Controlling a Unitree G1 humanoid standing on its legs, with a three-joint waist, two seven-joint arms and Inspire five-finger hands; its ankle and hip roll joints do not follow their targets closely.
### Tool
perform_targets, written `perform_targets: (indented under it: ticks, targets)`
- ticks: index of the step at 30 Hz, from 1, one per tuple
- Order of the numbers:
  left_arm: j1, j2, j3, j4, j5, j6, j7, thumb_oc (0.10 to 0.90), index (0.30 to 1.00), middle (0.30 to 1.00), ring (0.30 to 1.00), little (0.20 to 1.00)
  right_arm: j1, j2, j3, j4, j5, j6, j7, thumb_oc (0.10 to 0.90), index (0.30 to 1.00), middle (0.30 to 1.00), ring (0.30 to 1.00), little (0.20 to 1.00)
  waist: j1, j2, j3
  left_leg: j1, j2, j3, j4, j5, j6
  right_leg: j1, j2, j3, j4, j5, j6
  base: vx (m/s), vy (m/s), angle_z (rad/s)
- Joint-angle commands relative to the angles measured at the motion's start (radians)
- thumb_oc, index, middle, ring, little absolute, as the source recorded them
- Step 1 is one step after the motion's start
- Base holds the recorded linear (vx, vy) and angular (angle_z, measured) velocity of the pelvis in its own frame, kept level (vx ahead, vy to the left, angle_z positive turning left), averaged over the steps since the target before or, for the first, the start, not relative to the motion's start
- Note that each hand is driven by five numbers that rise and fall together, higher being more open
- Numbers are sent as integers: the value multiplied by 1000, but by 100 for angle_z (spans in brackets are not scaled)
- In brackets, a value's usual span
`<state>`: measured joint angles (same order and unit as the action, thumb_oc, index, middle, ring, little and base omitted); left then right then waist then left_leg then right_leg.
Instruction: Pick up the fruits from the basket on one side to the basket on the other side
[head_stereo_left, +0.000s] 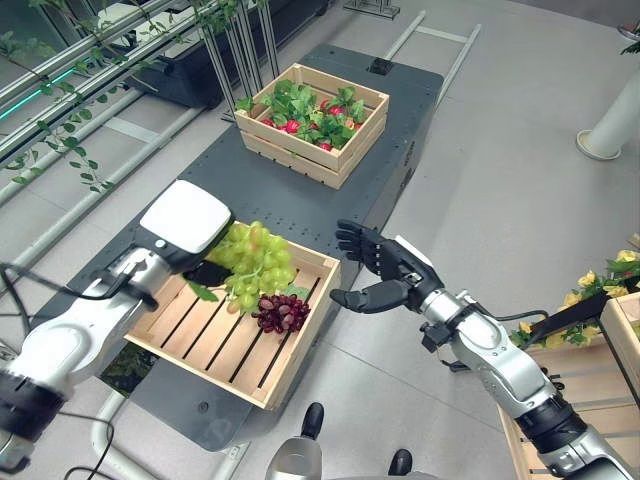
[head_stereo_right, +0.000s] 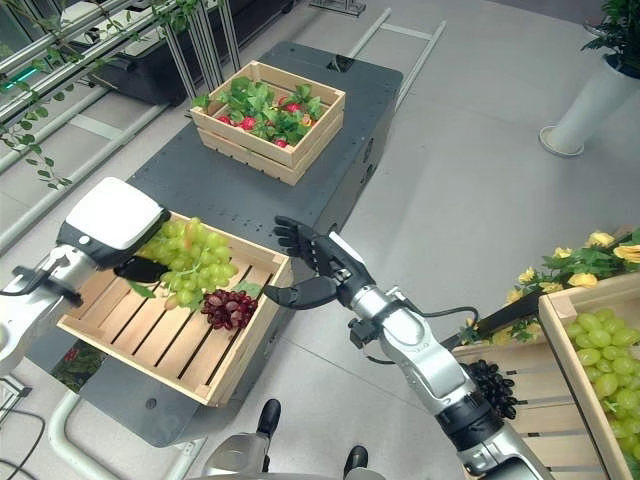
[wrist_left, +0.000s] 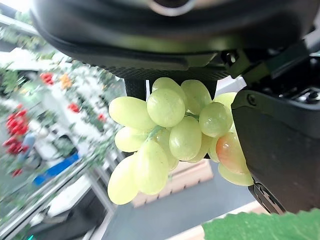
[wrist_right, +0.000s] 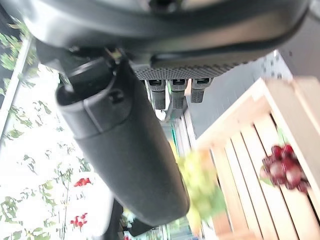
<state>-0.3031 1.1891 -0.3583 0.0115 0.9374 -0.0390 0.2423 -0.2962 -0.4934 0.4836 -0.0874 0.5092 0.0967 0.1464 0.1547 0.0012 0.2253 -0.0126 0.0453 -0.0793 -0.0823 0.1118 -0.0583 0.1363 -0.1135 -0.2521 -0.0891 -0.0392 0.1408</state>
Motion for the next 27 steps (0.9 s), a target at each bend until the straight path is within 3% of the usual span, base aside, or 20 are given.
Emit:
perform_targets:
  ticks: [1,3,10,19,24,27]
  targets:
    - [-152,0,0,24,-18,84,20,400,300,300,300,300,-61,25,34,-82,173,-16,-8,800,900,900,900,900,-11,26,-145,26,-94,1,-5,-77,14,-61,41,3,9,58,-32,0,0,0]
    - [-175,-2,-20,18,-4,88,6,400,300,300,300,300,-71,45,55,-92,263,17,-7,800,900,900,900,900,-11,26,-150,28,-94,4,-5,-78,13,-61,40,3,10,57,-32,0,0,0]
    - [-289,11,-110,-1,65,54,-29,400,300,300,300,300,-95,95,120,-98,370,70,-56,800,900,900,900,900,-14,26,-166,28,-95,13,-5,-78,12,-63,37,0,7,59,-29,0,0,0]
    - [-433,-6,-230,-82,123,31,-145,400,300,300,300,300,-106,144,151,-93,442,71,-162,800,900,900,900,900,-21,32,-183,32,-96,23,-5,-82,14,-67,36,4,6,60,-26,0,0,0]
    - [-427,-23,-232,-105,130,31,-160,400,300,300,300,300,-85,155,140,-104,456,53,-219,800,900,900,900,900,-28,33,-182,35,-96,29,-5,-84,14,-68,36,7,6,61,-25,0,0,0]
    - [-410,-30,-228,-109,132,31,-159,400,300,300,300,300,-68,155,119,-112,435,43,-314,800,900,900,900,900,-35,33,-183,36,-97,35,-5,-86,15,-69,37,12,4,62,-24,0,0,0]
